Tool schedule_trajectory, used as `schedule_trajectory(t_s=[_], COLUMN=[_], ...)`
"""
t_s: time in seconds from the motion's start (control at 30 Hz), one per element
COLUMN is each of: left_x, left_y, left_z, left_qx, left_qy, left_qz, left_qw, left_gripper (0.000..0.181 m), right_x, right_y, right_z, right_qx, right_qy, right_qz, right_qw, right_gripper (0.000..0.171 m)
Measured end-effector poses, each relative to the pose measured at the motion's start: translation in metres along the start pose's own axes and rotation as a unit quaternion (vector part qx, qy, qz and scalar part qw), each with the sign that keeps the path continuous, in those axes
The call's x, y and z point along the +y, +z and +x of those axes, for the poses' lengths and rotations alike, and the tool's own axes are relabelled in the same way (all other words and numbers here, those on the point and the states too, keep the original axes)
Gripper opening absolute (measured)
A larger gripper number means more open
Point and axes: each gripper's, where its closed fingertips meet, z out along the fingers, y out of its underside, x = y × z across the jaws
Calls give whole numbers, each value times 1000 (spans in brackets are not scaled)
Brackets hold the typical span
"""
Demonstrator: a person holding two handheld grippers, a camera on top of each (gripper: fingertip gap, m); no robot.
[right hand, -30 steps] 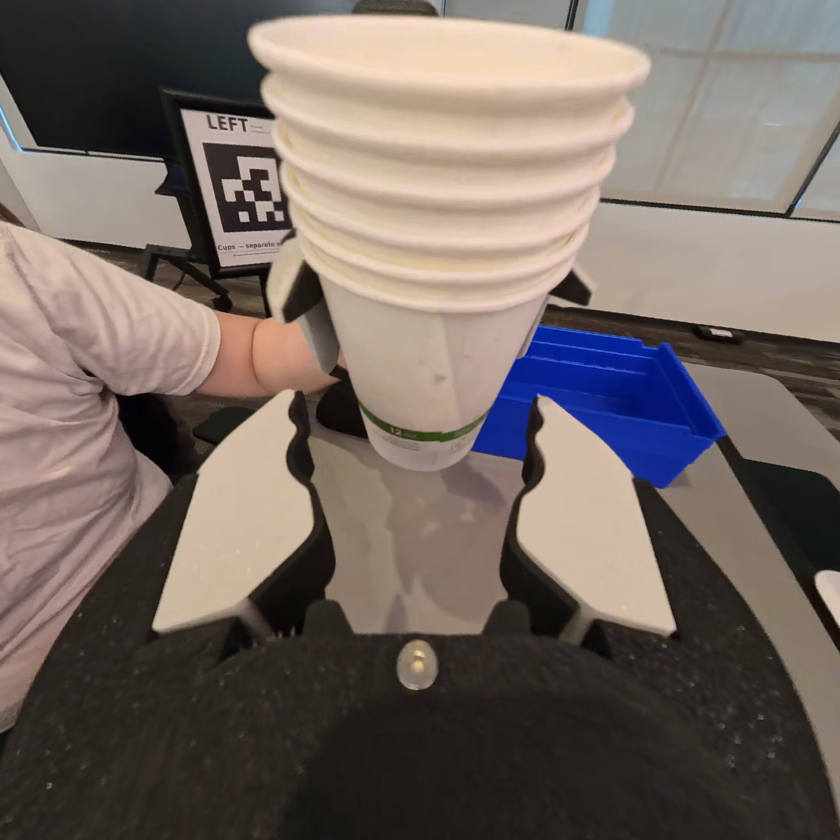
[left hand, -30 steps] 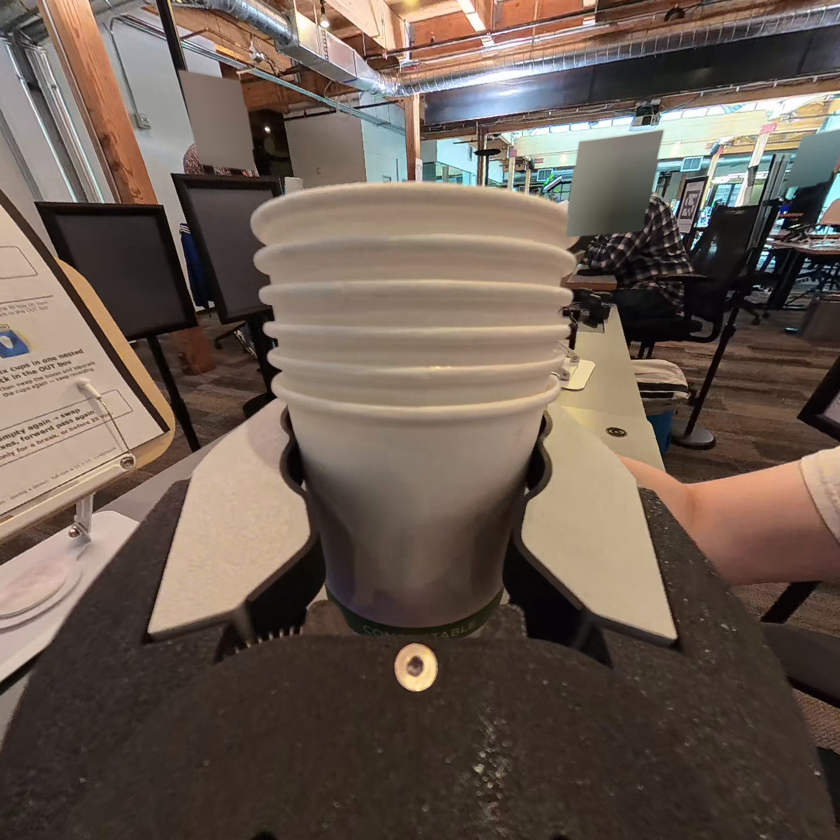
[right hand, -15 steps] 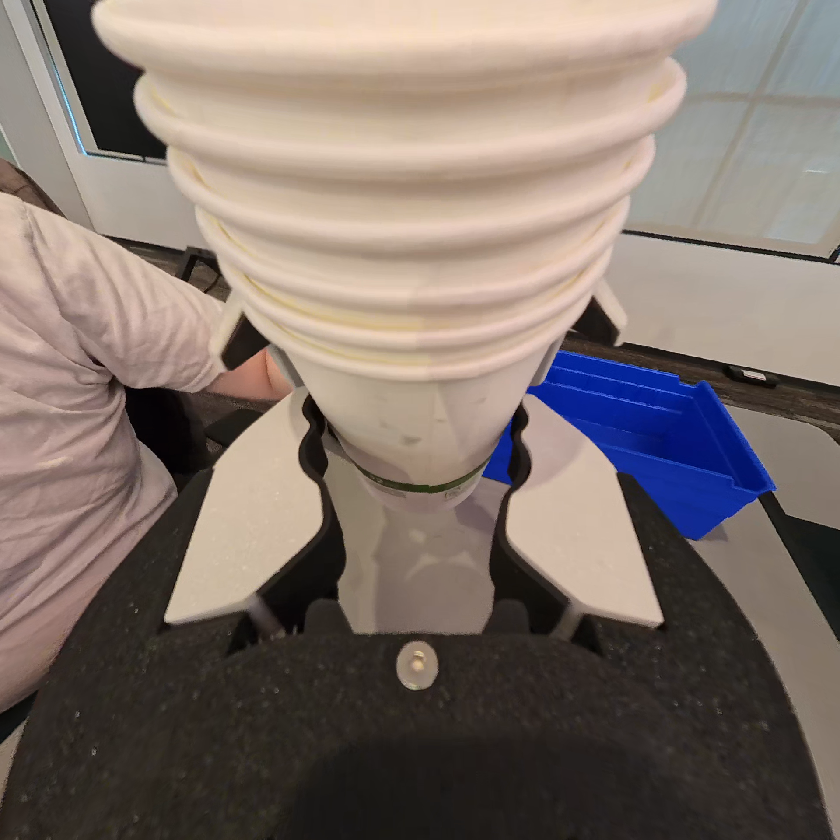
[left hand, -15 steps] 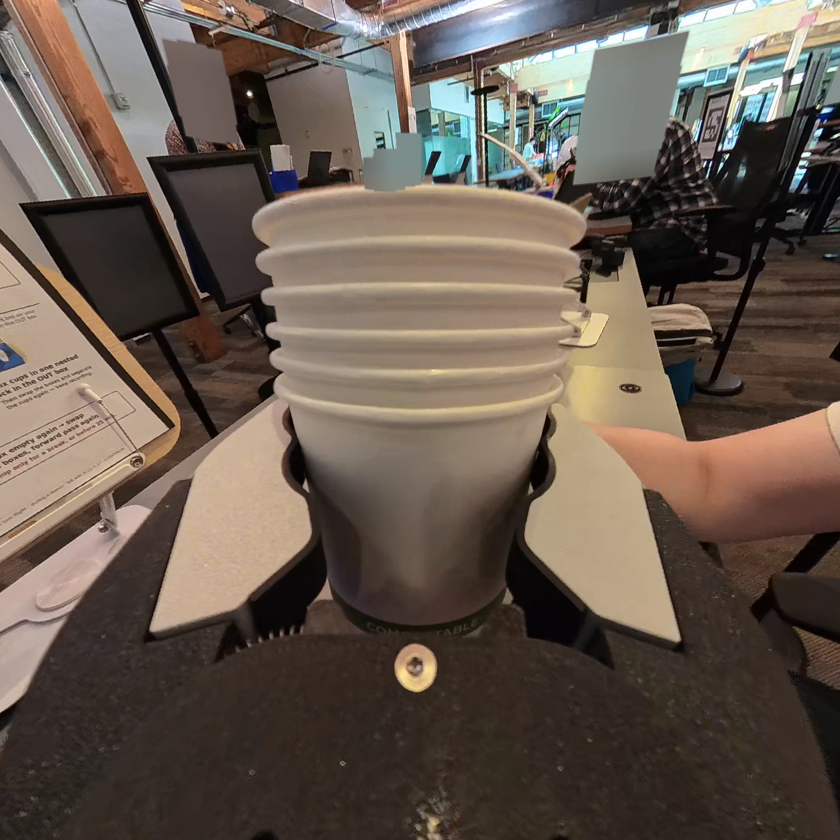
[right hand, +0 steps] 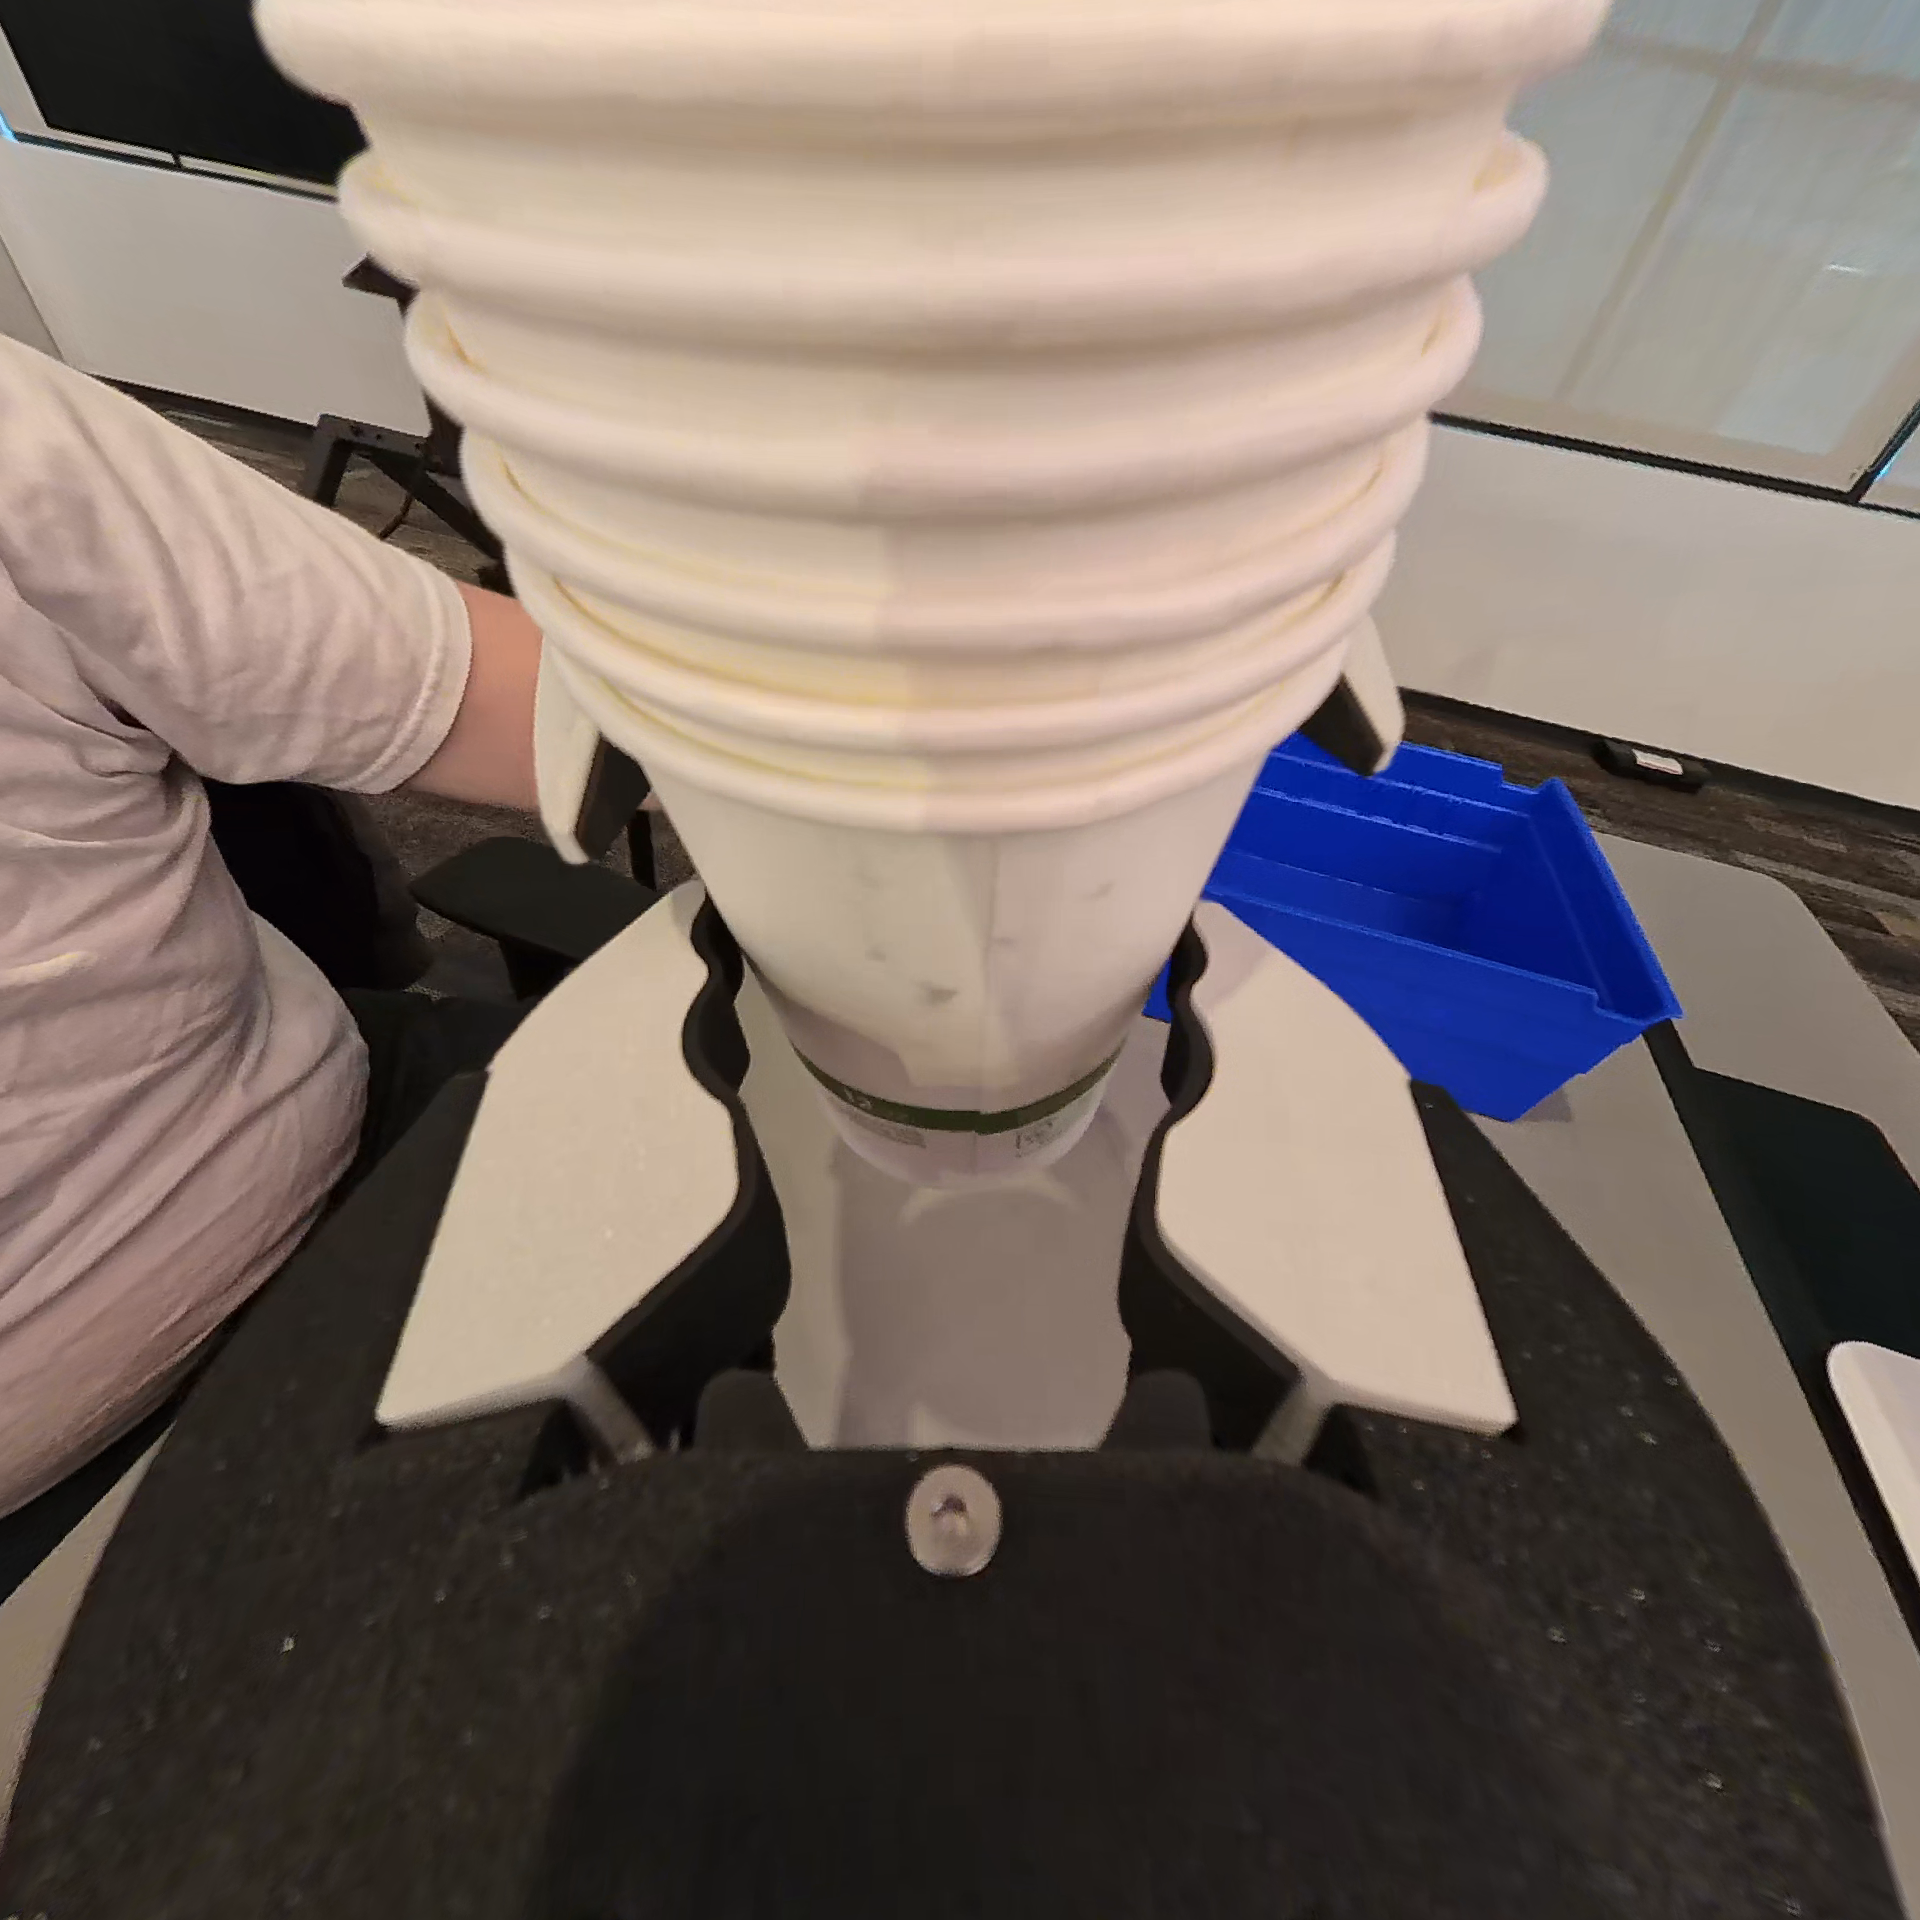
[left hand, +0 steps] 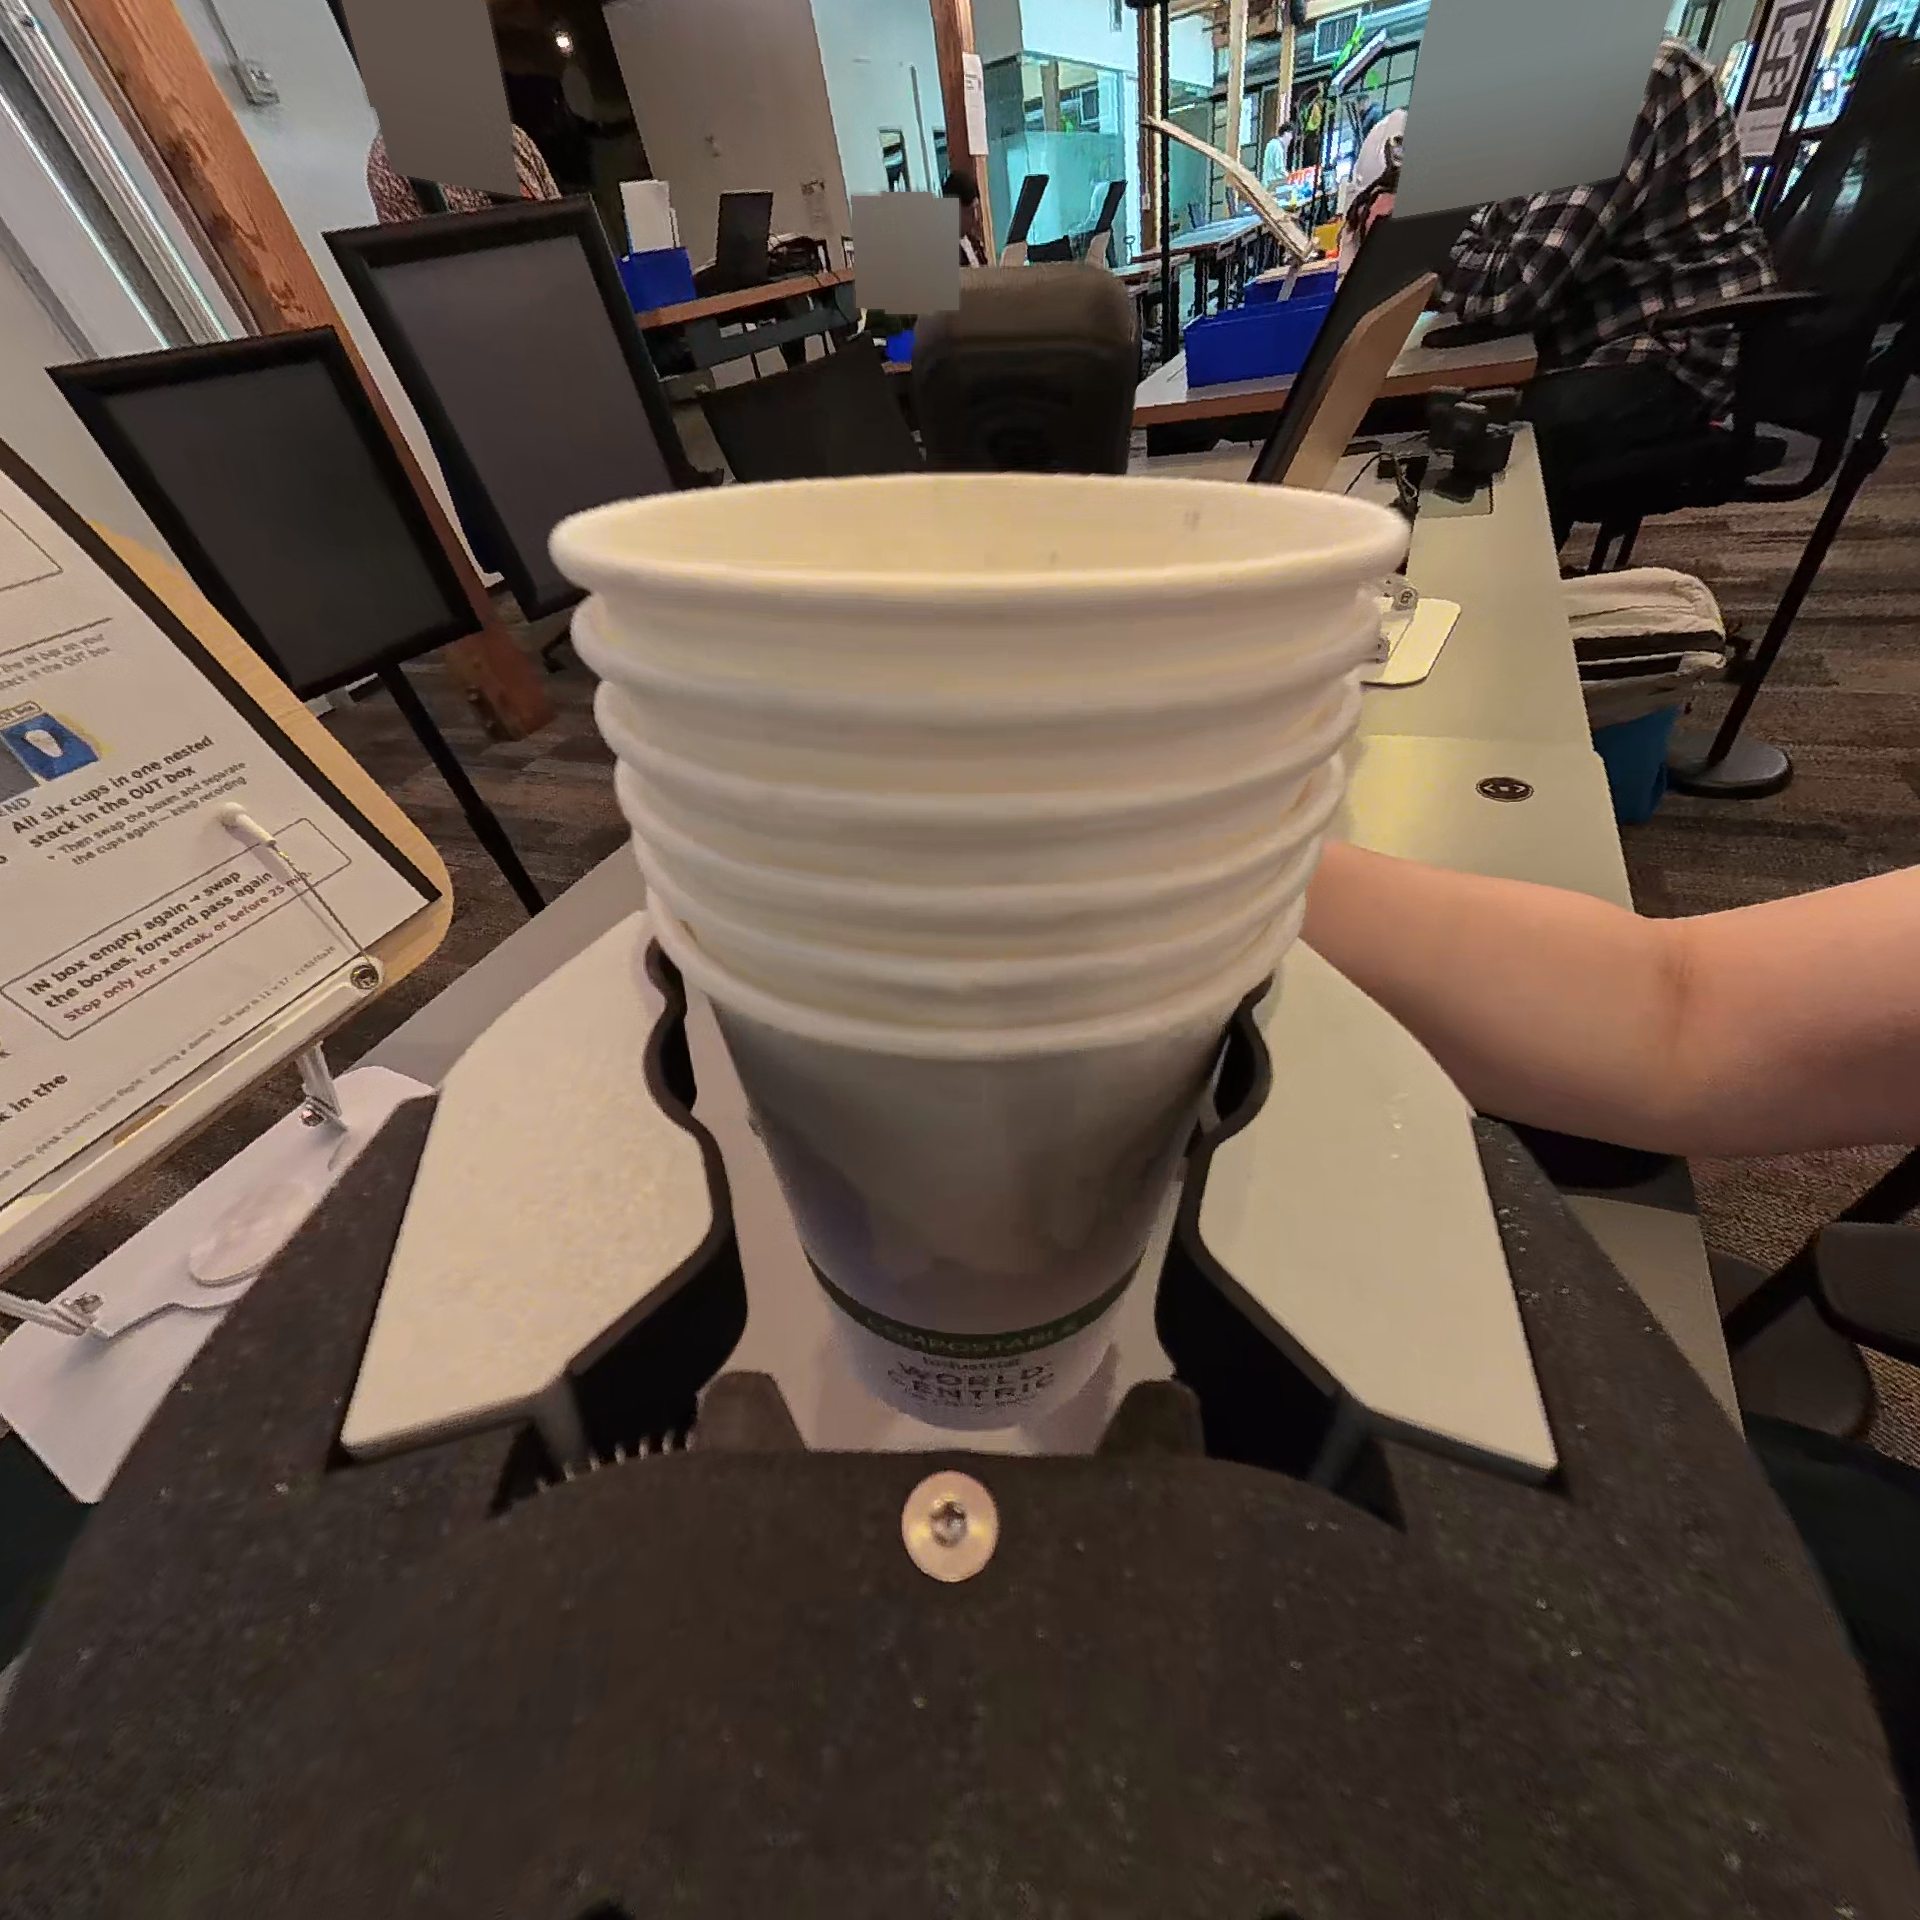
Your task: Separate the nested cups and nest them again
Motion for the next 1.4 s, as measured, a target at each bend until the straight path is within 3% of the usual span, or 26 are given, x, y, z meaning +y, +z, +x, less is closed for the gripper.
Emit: schedule_trajectory(t_s=[0.57,0.77,0.93,1.1,1.23,1.4], left_x=[5,15,32,45,53,66], left_y=[3,8,26,54,65,62], left_z=[-3,-13,-38,-61,-68,-84], left_qx=[2,-1,-39,-58,-40,-32], left_qy=[-15,-32,5,18,-13,-58], left_qz=[16,22,-9,-26,-9,7], left_qw=[1000,999,999,998,999,998], left_gripper=[92,92,92,93,92,92], right_x=[4,12,18,5,-9,-10], right_y=[-3,-31,-92,-149,-158,-149], right_z=[6,15,35,46,41,41], right_qx=[18,58,180,298,313,305], right_qy=[-2,-2,-12,-19,-22,-16], right_qz=[-6,-37,-97,-116,-99,-102], right_qw=[1000,998,979,947,944,947], right_gripper=[80,84,75,46,33,32])
